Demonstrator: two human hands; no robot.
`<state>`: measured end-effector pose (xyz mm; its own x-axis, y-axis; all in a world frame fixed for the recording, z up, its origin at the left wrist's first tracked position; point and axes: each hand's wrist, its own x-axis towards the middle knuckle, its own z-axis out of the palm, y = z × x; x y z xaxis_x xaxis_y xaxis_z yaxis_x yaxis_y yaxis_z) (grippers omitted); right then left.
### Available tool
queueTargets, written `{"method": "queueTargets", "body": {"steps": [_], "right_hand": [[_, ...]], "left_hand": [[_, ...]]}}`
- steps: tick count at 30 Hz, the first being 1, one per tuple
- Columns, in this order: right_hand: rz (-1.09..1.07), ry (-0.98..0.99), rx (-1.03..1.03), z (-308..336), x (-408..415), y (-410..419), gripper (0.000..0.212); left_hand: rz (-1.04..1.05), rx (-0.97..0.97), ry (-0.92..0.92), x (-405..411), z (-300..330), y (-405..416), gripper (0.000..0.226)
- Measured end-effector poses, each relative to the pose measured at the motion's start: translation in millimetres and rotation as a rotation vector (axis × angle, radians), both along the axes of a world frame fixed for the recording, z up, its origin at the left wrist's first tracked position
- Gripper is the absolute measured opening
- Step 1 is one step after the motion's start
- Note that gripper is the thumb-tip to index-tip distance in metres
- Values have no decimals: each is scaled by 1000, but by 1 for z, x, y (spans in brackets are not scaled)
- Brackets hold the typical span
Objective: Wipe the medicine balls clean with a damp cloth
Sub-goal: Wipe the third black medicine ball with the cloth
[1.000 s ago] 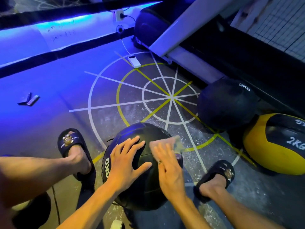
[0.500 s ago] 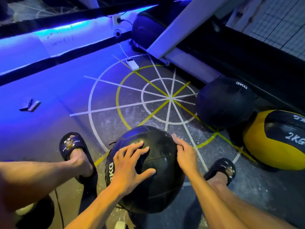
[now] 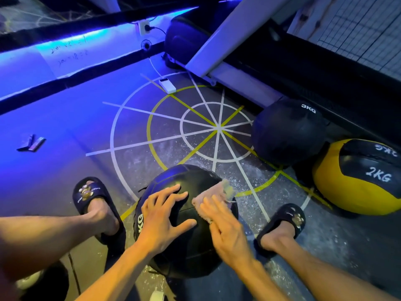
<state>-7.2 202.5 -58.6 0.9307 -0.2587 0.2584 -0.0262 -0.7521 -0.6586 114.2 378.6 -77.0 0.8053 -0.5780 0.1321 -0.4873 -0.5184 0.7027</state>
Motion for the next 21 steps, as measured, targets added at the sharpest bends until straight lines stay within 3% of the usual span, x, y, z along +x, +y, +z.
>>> {"method": "queueTargets", "body": {"steps": [1, 5, 7, 11, 12, 16, 21], "right_hand": [[-25, 29, -4, 1, -2, -10, 53], [-582, 284, 180, -1, 0, -42, 39], [-538, 177, 127, 6, 2, -15, 38], [-58, 7, 31, 9, -5, 25, 44], [-90, 16, 43, 11, -4, 17, 44], [-583, 236, 251, 4, 3, -37, 41], [-503, 151, 218, 8, -4, 1, 37]], "left_hand": [[-7, 9, 1, 0, 0, 0, 72], [-6, 19, 9, -1, 3, -4, 72], [6, 20, -1, -2, 0, -4, 72], [-7, 22, -30, -4, 0, -6, 68], [-22, 23, -18, -4, 1, -6, 68], [-33, 36, -7, -4, 3, -9, 71], [-8, 1, 10, -1, 4, -1, 64]]}}
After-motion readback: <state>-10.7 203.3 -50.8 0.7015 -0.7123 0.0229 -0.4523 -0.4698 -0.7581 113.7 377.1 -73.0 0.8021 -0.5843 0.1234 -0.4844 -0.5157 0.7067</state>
